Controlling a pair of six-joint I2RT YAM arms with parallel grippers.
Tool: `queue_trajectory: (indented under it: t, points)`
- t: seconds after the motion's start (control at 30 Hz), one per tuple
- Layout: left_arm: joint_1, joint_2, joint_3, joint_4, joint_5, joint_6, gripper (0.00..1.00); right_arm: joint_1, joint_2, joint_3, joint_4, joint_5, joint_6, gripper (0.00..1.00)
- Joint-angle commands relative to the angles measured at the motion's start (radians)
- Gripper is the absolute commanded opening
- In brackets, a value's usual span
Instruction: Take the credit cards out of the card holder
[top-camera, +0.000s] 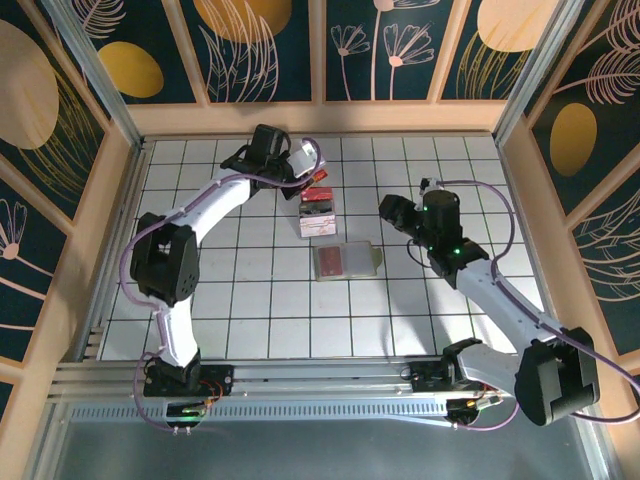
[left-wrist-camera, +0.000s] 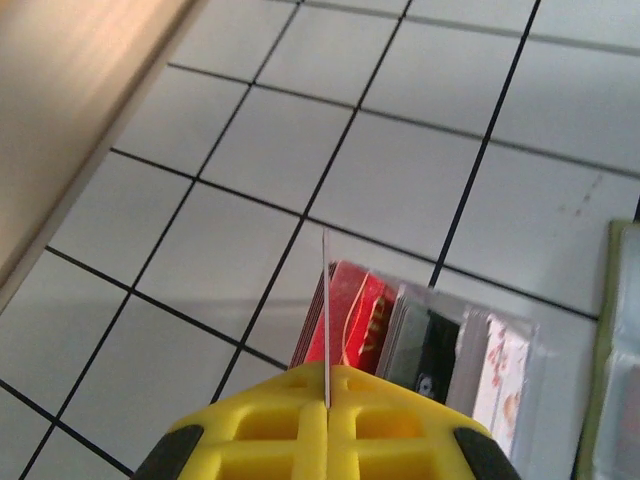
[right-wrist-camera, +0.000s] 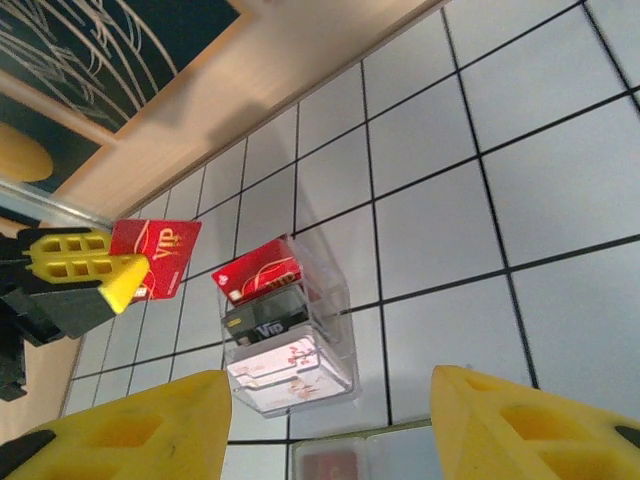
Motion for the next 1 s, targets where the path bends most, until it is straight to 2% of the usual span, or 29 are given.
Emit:
queue_trajectory:
  t: [0.0, 0.3, 0.97]
  points:
    - [0.008, 0.052, 0.083, -0.153, 0.053, 0.159, 0.00, 0.002, -0.044, 0.012, -0.049, 0.079, -0.005, 0.57]
    - [0.009, 0.179, 0.232, -0.287, 0.092, 0.248, 0.00, 0.001, -0.098, 0.014, -0.080, 0.166, 0.003, 0.62]
    - [0.009, 0.341, 0.403, -0.348, 0.026, 0.263, 0.00, 0.002, -0.106, -0.002, -0.075, 0.162, 0.019, 0.63]
